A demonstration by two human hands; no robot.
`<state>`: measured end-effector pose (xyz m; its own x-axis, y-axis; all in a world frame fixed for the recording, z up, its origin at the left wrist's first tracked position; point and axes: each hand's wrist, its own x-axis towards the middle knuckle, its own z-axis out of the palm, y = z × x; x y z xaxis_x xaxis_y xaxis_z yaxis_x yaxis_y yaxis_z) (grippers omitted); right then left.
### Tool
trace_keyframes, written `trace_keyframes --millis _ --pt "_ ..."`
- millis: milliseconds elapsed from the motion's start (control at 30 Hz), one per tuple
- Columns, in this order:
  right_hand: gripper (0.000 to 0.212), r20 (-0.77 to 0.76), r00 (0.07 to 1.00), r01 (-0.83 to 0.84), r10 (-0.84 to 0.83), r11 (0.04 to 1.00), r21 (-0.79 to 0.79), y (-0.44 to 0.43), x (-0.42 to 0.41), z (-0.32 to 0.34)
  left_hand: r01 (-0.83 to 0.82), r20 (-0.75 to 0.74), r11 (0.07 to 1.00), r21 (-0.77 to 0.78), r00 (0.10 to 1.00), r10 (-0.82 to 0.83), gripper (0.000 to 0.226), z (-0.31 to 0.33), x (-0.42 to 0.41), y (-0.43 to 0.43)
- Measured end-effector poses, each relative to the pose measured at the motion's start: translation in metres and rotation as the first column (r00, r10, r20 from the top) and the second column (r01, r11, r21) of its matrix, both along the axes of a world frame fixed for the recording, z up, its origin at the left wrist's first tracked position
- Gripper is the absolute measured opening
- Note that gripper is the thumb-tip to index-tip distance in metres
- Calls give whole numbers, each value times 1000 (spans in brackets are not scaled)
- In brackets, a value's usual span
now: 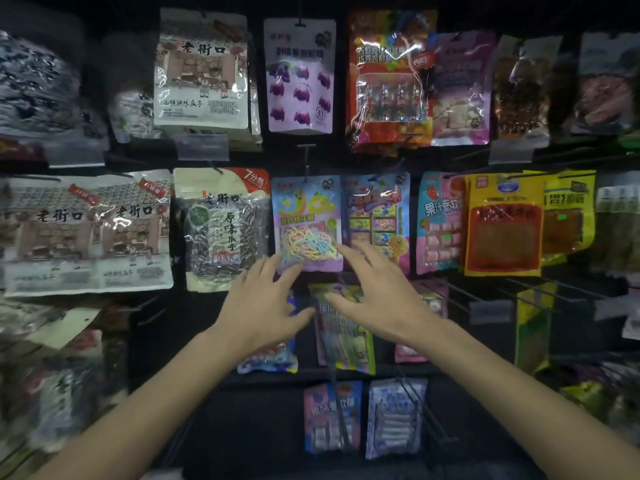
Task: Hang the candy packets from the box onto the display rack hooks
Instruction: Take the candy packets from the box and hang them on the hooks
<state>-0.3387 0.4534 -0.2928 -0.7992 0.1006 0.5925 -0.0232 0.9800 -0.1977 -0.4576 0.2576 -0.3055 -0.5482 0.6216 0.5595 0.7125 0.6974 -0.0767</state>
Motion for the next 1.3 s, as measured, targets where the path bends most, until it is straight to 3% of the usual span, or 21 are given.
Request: trace_keyframes --millis 333,500,667,800,933,1033,1200,1300 --pt "78 90 988 -125 128 991 -39 -29 116 -126 159 52 985 73 985 -163 68 -143 98 -74" --pt "79 281 950 -128 135 991 -42 -36 146 -209 153 223 988 7 963 -151 67 -239 131 -97" --pt "72 526 839 -110 138 990 -83 -35 154 -306 128 389 987 -94 917 -82 63 -336 144 -113" --pt "67 721 687 -85 86 996 -37 -38 147 -380 136 497 949 -283 868 24 68 -403 150 -121" --pt "60 854 500 -112 140 989 -97 -45 141 -431 142 566 847 -512 797 209 81 -464 144 -116" --pt "55 897 425 -146 121 987 -64 -47 145 -455 138 608 779 -611 712 351 84 -491 142 -103" --pt "49 935 353 -189 1 979 70 -52 153 -478 114 764 804 -583 412 496 79 -522 144 -81" --pt "51 949 314 -205 15 977 52 -56 155 -485 70 761 792 -607 338 553 79 -532 153 -70"
